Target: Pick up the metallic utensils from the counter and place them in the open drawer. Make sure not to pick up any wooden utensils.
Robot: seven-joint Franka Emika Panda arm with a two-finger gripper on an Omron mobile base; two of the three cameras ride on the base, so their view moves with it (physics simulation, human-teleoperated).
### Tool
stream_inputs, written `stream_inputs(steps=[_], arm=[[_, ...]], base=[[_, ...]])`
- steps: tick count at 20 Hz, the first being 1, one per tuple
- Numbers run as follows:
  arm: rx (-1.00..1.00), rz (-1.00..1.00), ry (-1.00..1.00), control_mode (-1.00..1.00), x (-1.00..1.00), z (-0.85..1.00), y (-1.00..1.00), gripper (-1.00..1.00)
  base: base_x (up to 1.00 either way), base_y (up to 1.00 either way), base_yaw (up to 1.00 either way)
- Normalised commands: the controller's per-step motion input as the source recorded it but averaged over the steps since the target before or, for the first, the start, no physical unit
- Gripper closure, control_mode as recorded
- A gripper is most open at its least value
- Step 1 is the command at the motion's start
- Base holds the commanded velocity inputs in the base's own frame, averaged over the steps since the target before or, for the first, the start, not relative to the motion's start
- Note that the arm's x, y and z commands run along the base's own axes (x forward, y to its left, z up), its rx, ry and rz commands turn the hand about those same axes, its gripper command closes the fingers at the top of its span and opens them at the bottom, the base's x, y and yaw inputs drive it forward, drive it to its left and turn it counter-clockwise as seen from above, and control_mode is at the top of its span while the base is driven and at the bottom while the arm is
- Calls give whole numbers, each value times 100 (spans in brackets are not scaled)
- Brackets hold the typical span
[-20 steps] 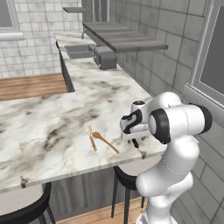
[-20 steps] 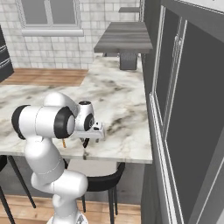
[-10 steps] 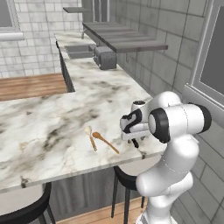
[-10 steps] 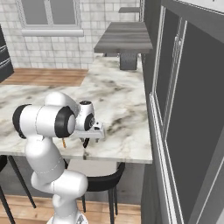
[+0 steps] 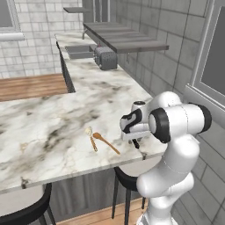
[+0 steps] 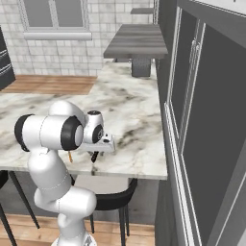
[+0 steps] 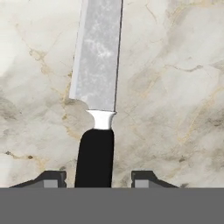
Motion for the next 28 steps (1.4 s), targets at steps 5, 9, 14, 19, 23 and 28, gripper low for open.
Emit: stream_inputs(steps=[5,9,14,19,23,28], arm=[[0,0,0,-100,9,-6,1,100],[0,-1,0,-100,1,2,4,100],[0,-10,6,-100,1,10,-4,100],[0,-17,1,-100,-35,90,8,100],[-3,-12,-1,-100,-72,100,18,100],[0,-3,0,-100,-93,100,1,100]], base=[[0,0,0],[0,0,0],[0,0,0],[0,0,0],[0,0,0],[0,0,0]])
